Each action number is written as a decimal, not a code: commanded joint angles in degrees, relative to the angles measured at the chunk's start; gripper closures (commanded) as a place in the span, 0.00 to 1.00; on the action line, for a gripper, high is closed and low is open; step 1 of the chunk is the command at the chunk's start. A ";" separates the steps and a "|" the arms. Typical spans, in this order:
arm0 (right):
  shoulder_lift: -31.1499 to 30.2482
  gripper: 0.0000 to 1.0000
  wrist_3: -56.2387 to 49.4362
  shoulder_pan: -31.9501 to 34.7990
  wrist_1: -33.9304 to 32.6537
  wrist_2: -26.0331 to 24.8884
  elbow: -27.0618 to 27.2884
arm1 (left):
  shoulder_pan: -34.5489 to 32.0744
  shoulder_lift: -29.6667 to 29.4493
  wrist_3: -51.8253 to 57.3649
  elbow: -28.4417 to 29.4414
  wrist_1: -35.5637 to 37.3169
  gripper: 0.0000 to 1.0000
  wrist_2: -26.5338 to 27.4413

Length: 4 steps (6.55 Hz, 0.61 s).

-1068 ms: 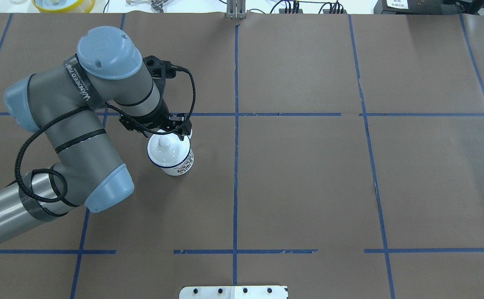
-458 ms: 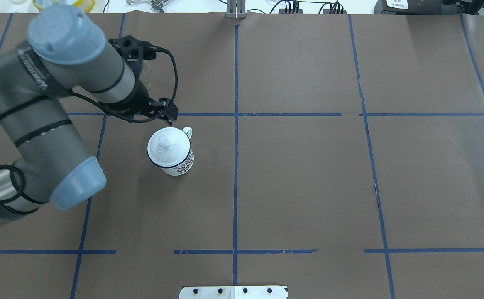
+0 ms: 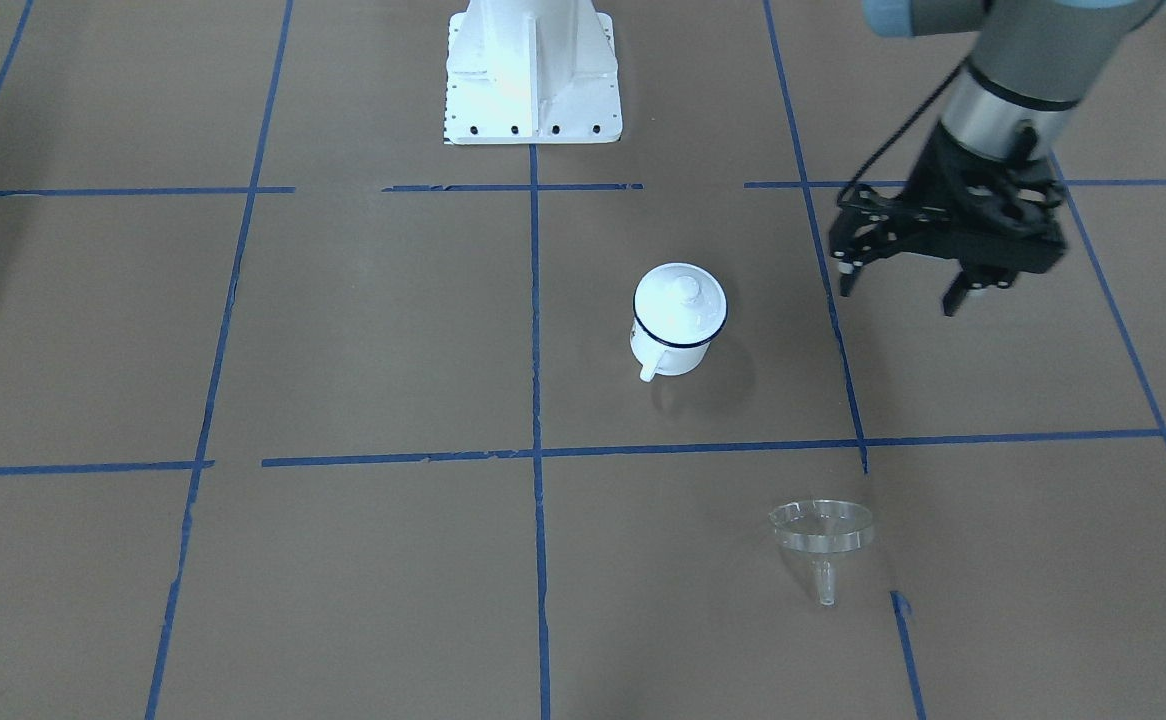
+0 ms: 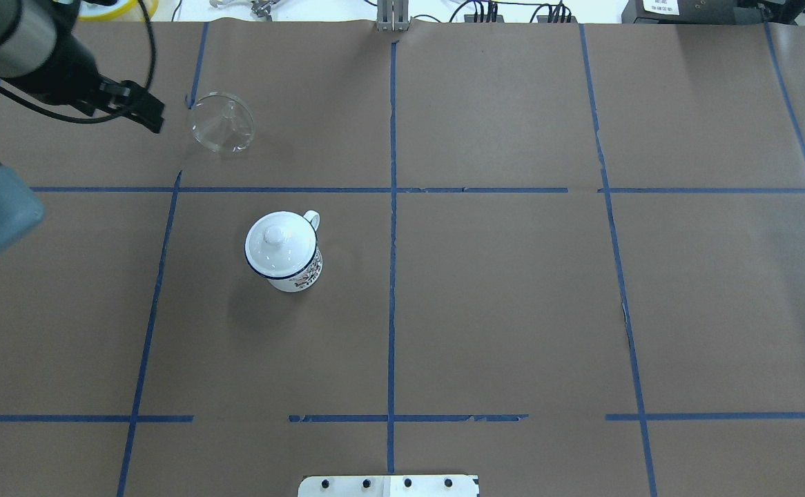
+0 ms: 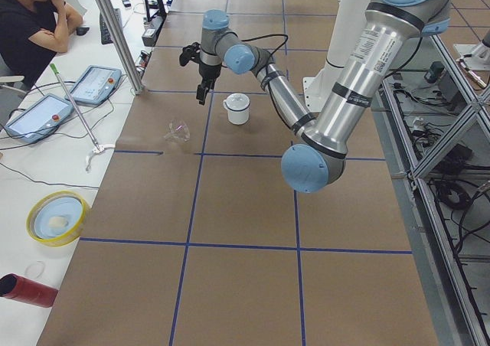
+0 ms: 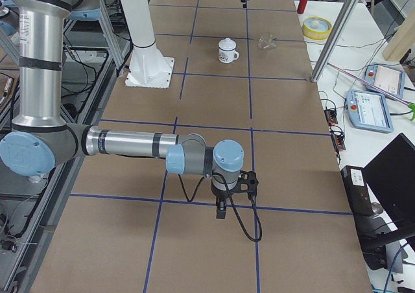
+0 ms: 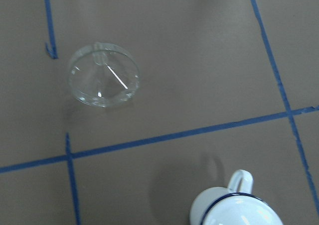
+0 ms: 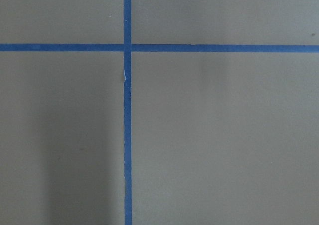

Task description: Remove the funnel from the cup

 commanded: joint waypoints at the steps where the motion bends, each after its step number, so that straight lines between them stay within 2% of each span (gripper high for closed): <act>1: -0.03 0.00 0.00 0.00 0.00 0.00 0.00 | -15.73 4.84 18.31 10.52 0.01 0.00 -6.87; 2: -0.03 0.00 0.00 0.00 0.00 0.00 0.00 | -23.21 8.25 28.91 15.37 0.19 0.00 -7.06; 3: -0.03 0.00 0.00 0.00 0.00 0.00 0.08 | -27.63 12.11 35.45 18.99 0.01 0.00 -7.32; 4: -0.03 0.00 0.00 0.00 0.00 0.00 0.00 | -28.63 15.72 37.26 19.28 -0.16 0.00 -7.33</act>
